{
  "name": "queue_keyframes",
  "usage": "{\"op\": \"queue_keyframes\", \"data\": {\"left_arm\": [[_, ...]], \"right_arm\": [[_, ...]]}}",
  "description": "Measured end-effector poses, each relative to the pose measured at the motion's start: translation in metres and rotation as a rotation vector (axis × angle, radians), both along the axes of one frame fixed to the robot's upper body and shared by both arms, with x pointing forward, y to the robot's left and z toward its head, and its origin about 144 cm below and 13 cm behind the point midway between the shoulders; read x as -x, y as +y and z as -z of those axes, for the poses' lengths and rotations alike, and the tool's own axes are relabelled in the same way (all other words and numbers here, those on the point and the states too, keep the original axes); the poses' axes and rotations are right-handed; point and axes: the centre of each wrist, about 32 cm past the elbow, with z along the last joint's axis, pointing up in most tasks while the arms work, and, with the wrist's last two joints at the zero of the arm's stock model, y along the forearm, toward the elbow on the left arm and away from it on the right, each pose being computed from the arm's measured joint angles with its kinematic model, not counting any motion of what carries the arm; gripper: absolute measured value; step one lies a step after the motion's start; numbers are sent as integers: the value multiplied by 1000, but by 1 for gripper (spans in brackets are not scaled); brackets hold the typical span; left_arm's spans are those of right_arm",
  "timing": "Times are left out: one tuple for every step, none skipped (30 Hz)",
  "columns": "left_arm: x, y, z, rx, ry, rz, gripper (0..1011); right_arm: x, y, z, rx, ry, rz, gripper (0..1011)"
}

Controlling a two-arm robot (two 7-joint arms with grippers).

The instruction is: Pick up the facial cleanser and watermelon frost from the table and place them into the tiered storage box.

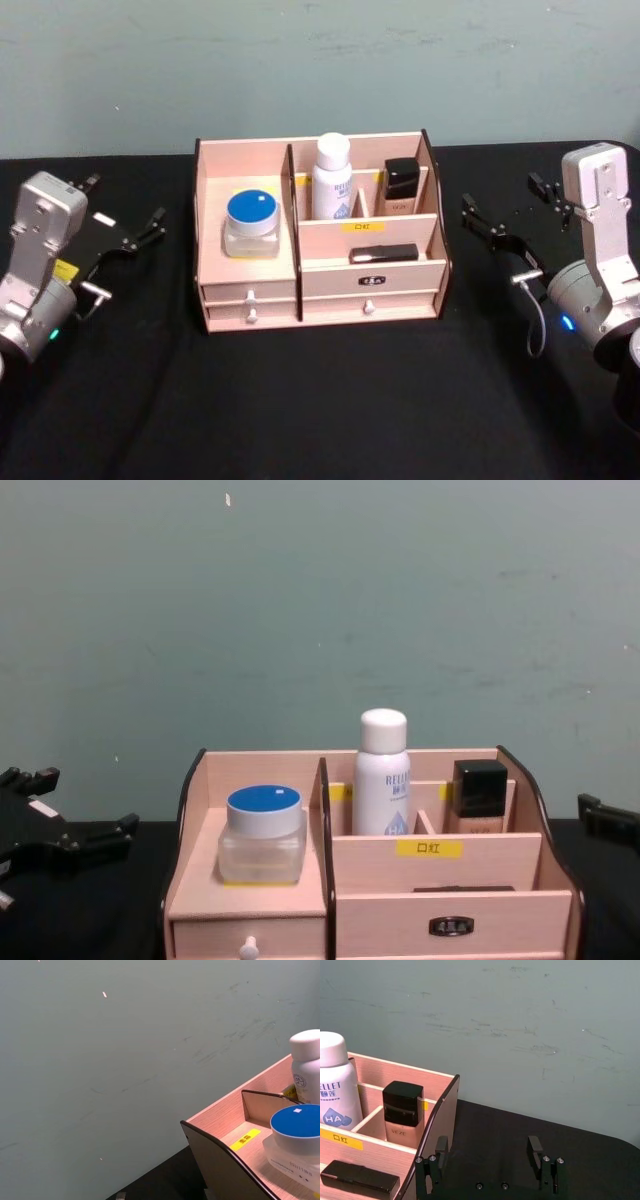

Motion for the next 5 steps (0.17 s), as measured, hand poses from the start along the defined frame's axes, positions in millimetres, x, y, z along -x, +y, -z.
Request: {"op": "queue_keyframes", "data": {"left_arm": [[0, 0, 0, 0, 0, 0, 1010], [0, 0, 0, 0, 0, 0, 1010], [0, 0, 0, 0, 0, 0, 1010], [0, 0, 0, 0, 0, 0, 1010], [0, 0, 0, 0, 0, 0, 1010]], "right_arm": [[0, 0, 0, 0, 0, 0, 1002], [0, 0, 0, 0, 0, 0, 1002], [0, 0, 0, 0, 0, 0, 1003], [0, 0, 0, 0, 0, 0, 1003], [0, 0, 0, 0, 0, 0, 1002]]}}
